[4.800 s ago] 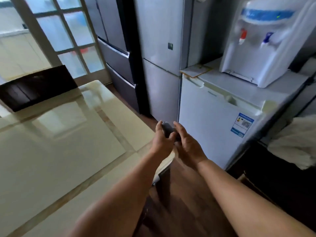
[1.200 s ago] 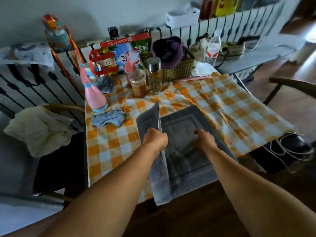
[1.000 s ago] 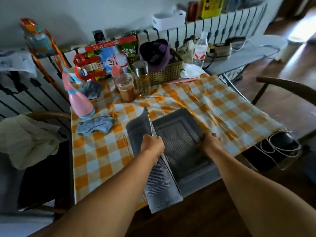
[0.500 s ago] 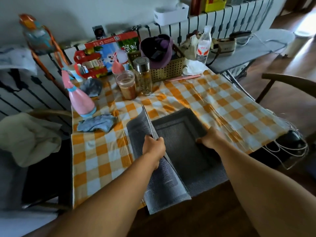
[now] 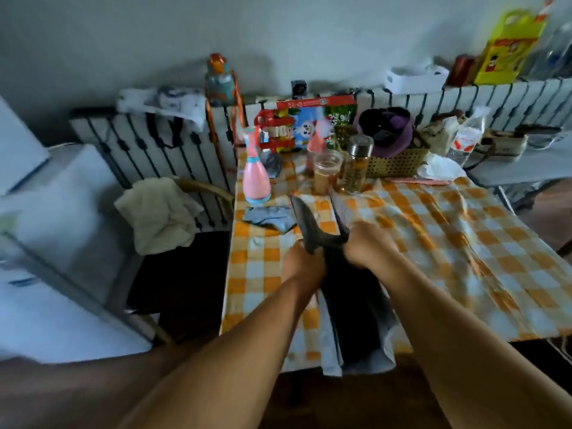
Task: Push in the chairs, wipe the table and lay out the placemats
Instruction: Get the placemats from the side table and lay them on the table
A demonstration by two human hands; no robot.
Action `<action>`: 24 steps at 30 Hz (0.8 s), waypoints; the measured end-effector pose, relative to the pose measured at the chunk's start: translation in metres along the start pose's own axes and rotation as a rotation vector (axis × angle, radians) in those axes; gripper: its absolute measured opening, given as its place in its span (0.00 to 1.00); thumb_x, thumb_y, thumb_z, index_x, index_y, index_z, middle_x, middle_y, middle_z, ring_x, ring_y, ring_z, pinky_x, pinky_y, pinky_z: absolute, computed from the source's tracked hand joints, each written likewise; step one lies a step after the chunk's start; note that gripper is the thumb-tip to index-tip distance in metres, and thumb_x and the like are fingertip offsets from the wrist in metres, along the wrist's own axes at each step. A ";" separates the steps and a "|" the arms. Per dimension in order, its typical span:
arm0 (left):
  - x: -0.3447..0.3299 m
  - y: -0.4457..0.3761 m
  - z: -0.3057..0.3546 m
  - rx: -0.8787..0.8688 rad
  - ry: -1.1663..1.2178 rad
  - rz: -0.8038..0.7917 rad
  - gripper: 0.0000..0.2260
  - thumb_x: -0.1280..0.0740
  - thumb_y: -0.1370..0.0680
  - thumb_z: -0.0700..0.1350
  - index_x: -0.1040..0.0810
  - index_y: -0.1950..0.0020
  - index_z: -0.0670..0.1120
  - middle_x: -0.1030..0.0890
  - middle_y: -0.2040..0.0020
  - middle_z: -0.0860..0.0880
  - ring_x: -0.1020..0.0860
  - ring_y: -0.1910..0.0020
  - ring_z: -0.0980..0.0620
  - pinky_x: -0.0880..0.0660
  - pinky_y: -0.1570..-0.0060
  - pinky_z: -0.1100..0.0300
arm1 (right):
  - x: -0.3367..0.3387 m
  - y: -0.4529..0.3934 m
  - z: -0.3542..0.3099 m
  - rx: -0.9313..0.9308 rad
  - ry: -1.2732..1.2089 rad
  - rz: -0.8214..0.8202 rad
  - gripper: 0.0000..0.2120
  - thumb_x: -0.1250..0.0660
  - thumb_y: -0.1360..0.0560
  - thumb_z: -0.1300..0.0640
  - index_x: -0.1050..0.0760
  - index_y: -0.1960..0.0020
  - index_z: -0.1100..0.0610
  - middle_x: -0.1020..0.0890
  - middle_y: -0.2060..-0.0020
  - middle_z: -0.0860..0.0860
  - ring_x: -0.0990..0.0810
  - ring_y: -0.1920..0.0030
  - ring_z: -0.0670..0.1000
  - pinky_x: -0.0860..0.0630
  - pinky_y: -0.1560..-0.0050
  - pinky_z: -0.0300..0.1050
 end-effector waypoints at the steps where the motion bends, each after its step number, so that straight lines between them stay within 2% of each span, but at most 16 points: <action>1: 0.024 0.004 -0.005 -0.005 0.023 0.030 0.11 0.38 0.25 0.44 0.23 0.46 0.43 0.19 0.49 0.42 0.21 0.50 0.41 0.23 0.51 0.53 | -0.001 0.012 -0.034 0.065 0.045 0.009 0.14 0.38 0.24 0.58 0.27 0.40 0.62 0.21 0.45 0.59 0.22 0.44 0.58 0.27 0.51 0.46; 3: 0.062 0.013 -0.012 -0.015 0.086 0.076 0.07 0.37 0.25 0.44 0.23 0.50 0.44 0.20 0.54 0.44 0.21 0.53 0.43 0.25 0.56 0.56 | -0.002 0.032 -0.087 0.153 0.075 0.022 0.14 0.38 0.24 0.57 0.27 0.40 0.61 0.22 0.44 0.59 0.23 0.42 0.59 0.27 0.50 0.46; 7: 0.171 0.042 -0.038 -0.057 0.202 0.242 0.08 0.36 0.25 0.44 0.22 0.50 0.43 0.18 0.51 0.41 0.21 0.50 0.42 0.24 0.51 0.54 | -0.001 0.091 -0.192 0.323 0.060 0.123 0.15 0.38 0.24 0.56 0.29 0.38 0.59 0.23 0.41 0.60 0.24 0.39 0.60 0.27 0.44 0.49; 9: 0.230 0.064 -0.051 -0.086 0.235 0.324 0.07 0.36 0.25 0.45 0.22 0.50 0.44 0.18 0.52 0.42 0.21 0.51 0.43 0.24 0.52 0.54 | 0.000 0.129 -0.244 0.407 0.000 0.148 0.14 0.39 0.23 0.56 0.30 0.40 0.58 0.23 0.41 0.61 0.25 0.40 0.61 0.28 0.45 0.49; 14: 0.415 0.153 -0.111 -0.147 0.271 0.647 0.08 0.36 0.24 0.46 0.22 0.49 0.46 0.18 0.53 0.45 0.21 0.53 0.47 0.29 0.58 0.59 | -0.016 0.268 -0.404 0.764 -0.151 0.262 0.12 0.39 0.23 0.55 0.28 0.40 0.56 0.21 0.45 0.59 0.24 0.43 0.62 0.30 0.50 0.48; 16: 0.481 0.197 -0.136 -0.154 0.262 0.778 0.07 0.36 0.24 0.48 0.22 0.49 0.48 0.17 0.52 0.44 0.21 0.52 0.45 0.26 0.56 0.55 | -0.026 0.325 -0.459 0.894 -0.227 0.253 0.12 0.38 0.23 0.56 0.28 0.41 0.57 0.20 0.46 0.58 0.23 0.44 0.62 0.31 0.53 0.47; 20: 0.595 0.283 -0.186 -0.164 0.251 1.029 0.06 0.35 0.25 0.45 0.21 0.51 0.46 0.18 0.56 0.44 0.21 0.54 0.45 0.23 0.50 0.50 | -0.046 0.439 -0.553 1.171 -0.387 0.223 0.15 0.37 0.25 0.57 0.27 0.39 0.59 0.20 0.45 0.60 0.24 0.42 0.62 0.29 0.45 0.50; 24: 0.680 0.371 -0.235 -0.142 0.262 1.274 0.05 0.35 0.26 0.45 0.21 0.54 0.45 0.19 0.61 0.44 0.24 0.62 0.49 0.24 0.55 0.51 | -0.065 0.549 -0.623 1.454 -0.481 0.193 0.11 0.38 0.24 0.56 0.27 0.44 0.60 0.20 0.47 0.61 0.23 0.45 0.63 0.30 0.50 0.50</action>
Point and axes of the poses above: each hand's wrist, its own y-axis away from the middle knuckle, its own x-axis out of the back of the hand, z = x × y, the point moved 7 cm from there along -y, towards the middle knuckle
